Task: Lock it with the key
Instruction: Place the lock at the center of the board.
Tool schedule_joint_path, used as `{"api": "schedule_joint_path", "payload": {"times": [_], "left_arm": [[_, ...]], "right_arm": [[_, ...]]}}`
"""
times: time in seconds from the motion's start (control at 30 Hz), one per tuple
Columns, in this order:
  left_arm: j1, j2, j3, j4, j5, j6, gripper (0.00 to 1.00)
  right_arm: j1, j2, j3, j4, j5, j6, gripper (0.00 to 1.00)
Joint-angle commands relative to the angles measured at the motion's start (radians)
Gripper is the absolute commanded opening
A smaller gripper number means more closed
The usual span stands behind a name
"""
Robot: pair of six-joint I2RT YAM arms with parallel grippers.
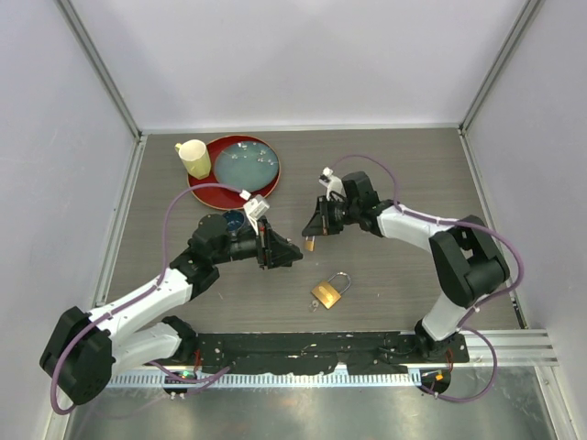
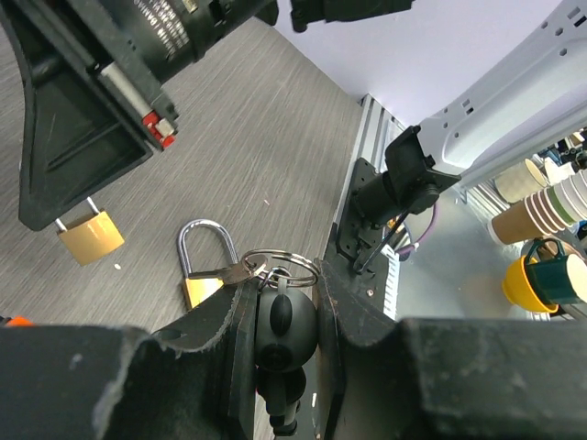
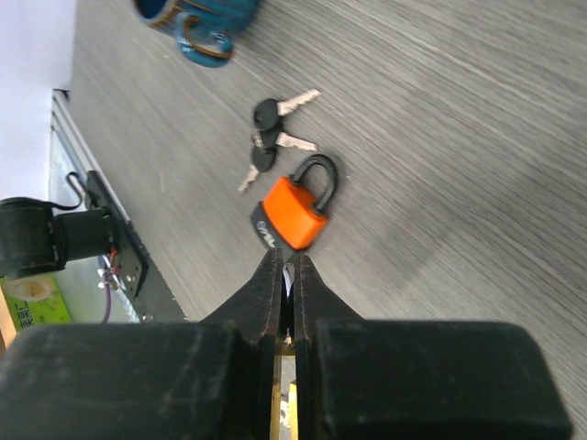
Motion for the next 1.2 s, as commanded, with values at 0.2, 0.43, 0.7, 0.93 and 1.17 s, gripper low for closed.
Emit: {"api": "schedule_joint_path", "payload": {"times": [0.2, 0.43, 0.7, 0.93, 1.17], "left_arm": [[-0.003, -0.004, 0.037, 0.010, -0.018, 0.021, 0.00], [-0.003, 0.017, 0.040, 0.018, -0.016, 0.018, 0.00], [-0.003, 0.014, 0.031, 0.036, -0.015, 0.020, 0.00], [-0.003, 0.019, 0.031, 0.042, -0.016, 0.021, 0.00], [-0.003, 0.034, 0.031, 0.038, -0.024, 0.020, 0.00]], "right_arm": [[0.000, 0.100, -0.028, 0.070, 0.032, 0.014, 0.06], [-0.002, 0.145, -0.029, 0.044, 0.035, 0.011, 0.11], [-0.002, 0.157, 0.001, -0.082, 0.127, -0.018, 0.29], [-0.002, 0.154, 0.018, -0.137, 0.187, -0.042, 0.42], [-0.002, 0.140, 0.049, -0.174, 0.224, -0.055, 0.46]]}}
